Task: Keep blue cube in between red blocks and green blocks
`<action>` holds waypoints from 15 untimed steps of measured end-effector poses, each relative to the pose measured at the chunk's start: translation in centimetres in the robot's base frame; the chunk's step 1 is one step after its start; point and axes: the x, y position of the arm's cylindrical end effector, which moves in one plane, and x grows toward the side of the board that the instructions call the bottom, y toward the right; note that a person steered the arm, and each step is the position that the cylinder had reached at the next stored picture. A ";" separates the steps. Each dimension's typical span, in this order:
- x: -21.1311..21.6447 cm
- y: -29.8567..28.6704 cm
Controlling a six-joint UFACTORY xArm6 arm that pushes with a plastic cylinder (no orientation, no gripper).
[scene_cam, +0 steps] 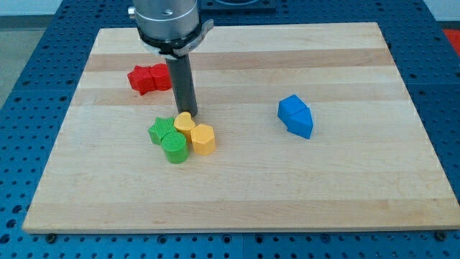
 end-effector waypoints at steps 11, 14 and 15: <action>5.1 37.9; 2.5 25.3; 0.2 19.9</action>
